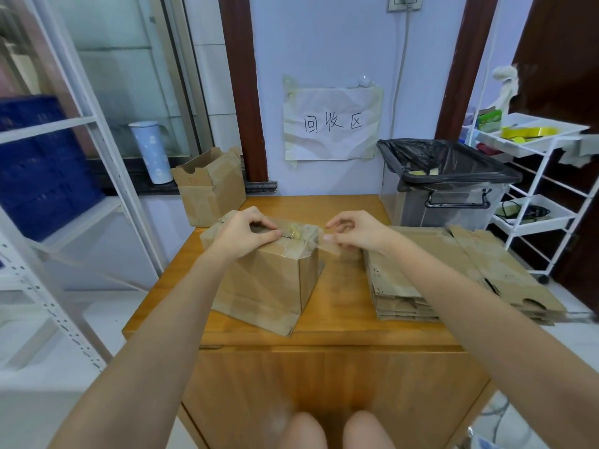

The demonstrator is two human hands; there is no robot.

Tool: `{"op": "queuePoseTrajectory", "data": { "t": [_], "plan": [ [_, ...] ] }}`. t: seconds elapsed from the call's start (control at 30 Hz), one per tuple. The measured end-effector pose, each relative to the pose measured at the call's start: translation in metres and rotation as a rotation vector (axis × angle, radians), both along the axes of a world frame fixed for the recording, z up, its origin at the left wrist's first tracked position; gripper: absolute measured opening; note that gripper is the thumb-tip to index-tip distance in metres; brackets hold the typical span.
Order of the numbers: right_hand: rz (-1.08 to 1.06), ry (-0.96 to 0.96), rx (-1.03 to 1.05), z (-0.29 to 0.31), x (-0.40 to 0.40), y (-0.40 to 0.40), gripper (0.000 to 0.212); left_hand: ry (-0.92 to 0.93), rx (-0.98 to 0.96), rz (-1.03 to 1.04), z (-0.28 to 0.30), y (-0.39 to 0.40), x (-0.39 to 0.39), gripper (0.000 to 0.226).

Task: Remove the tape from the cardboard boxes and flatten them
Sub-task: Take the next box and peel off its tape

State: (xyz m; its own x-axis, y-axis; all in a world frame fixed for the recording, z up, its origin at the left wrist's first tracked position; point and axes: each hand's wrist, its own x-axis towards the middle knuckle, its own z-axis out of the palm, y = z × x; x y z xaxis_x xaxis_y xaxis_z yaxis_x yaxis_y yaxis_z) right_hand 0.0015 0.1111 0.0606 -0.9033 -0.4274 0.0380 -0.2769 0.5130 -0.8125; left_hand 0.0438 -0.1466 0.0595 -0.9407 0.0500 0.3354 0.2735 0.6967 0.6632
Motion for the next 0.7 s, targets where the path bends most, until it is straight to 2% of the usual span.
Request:
{"op": "queuePoseTrajectory", "data": {
  "t": [0.13,0.27,0.53,0.7],
  "plan": [
    [0.026,0.1,-0.13,-0.011,0.002,-0.015,0.032,0.001,0.023,-0.019,0.002,-0.001,0.001,0.016],
    [0.041,0.144,-0.186,-0.012,0.001,-0.023,0.025,-0.033,0.078,-0.04,0.006,-0.006,0.002,0.015],
    [0.059,0.336,-0.052,-0.013,-0.004,-0.027,0.018,-0.062,0.123,-0.009,0.004,-0.012,-0.004,0.003],
    [0.116,0.453,0.073,-0.017,0.001,-0.024,0.033,-0.058,0.123,0.007,0.003,-0.012,-0.006,0.003]
  ]
}}
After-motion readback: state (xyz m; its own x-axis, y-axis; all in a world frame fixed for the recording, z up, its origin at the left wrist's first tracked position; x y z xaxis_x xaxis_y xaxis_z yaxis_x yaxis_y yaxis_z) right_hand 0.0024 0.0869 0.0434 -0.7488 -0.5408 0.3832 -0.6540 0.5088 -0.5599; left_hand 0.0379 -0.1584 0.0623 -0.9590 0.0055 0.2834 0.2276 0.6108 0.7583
